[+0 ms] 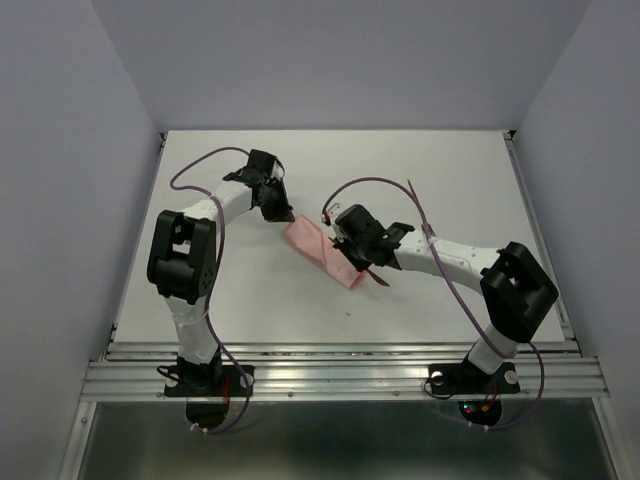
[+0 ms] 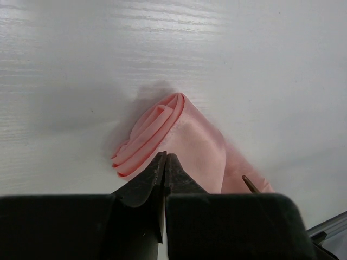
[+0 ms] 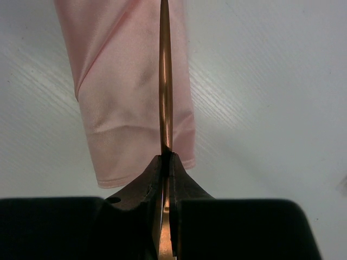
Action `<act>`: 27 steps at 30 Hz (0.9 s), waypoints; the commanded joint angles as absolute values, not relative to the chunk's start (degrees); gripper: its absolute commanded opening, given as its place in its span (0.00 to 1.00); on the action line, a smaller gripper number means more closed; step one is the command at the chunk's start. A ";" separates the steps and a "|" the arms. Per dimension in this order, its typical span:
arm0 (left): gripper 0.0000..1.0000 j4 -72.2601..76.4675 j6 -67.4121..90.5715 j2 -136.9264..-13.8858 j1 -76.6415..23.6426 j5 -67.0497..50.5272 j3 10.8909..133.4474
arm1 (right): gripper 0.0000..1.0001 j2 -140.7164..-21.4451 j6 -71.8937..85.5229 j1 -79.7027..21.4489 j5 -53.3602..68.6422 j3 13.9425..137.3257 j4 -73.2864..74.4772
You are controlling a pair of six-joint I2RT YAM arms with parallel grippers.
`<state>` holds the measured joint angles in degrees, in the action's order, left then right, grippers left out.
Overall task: Fold the napkin into a case and place the utensils inside
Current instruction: Stuff the knife into the folded napkin.
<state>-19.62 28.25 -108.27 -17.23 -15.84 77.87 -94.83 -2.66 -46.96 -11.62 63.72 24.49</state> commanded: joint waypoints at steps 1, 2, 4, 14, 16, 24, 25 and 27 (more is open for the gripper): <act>0.12 -21.44 26.46 -109.86 -16.09 -15.47 81.82 | 0.01 -96.50 -5.01 -47.46 -13.10 67.85 23.29; 0.12 -21.79 26.02 -110.30 -16.08 -15.47 82.87 | 0.01 -97.46 -5.10 -47.46 -13.27 68.11 23.38; 0.12 -22.24 25.67 -111.62 -16.08 -15.47 83.84 | 0.01 -98.78 -5.36 -47.98 -13.45 68.73 23.38; 0.12 -21.53 25.58 -114.87 -16.08 -16.70 83.76 | 0.01 -101.51 -5.71 -47.99 -12.66 69.96 22.85; 0.11 -21.27 25.58 -115.13 -16.08 -16.87 83.76 | 0.01 -101.69 -5.71 -47.99 -12.31 70.22 22.50; 0.11 -20.48 25.49 -116.54 -16.08 -18.28 83.41 | 0.01 -103.80 -6.42 -48.52 -11.51 72.77 21.71; 0.11 -20.39 25.49 -116.54 -16.08 -18.46 83.32 | 0.01 -104.15 -6.59 -48.52 -11.51 73.38 21.45; 0.11 -20.22 25.49 -116.72 -16.17 -18.72 83.32 | 0.01 -105.38 -6.94 -48.52 -11.43 74.09 21.27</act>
